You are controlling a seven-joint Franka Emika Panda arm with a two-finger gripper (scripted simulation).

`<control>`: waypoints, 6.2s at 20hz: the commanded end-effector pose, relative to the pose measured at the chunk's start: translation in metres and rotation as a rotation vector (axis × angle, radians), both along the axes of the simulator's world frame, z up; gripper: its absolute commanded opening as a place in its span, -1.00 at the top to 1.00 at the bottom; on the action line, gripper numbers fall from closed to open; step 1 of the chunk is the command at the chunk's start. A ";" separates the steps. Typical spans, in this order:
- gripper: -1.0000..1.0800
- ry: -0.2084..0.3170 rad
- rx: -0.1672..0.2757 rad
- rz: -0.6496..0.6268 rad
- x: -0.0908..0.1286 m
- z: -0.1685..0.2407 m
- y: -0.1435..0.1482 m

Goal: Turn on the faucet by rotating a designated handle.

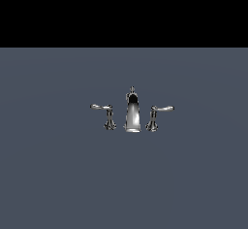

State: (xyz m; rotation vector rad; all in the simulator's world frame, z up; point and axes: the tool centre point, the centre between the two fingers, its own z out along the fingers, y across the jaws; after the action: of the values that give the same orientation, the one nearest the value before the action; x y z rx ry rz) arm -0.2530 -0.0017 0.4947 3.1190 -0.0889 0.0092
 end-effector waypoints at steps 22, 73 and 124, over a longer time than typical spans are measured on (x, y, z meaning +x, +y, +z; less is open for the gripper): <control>1.00 -0.002 0.006 -0.295 0.064 -0.078 0.009; 1.00 -0.013 0.019 -1.526 0.279 -0.398 -0.148; 1.00 -0.014 0.021 -1.540 0.178 -0.400 -0.116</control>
State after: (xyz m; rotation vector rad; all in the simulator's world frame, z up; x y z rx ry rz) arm -0.0737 -0.1378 0.0940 2.1627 -2.2774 0.0115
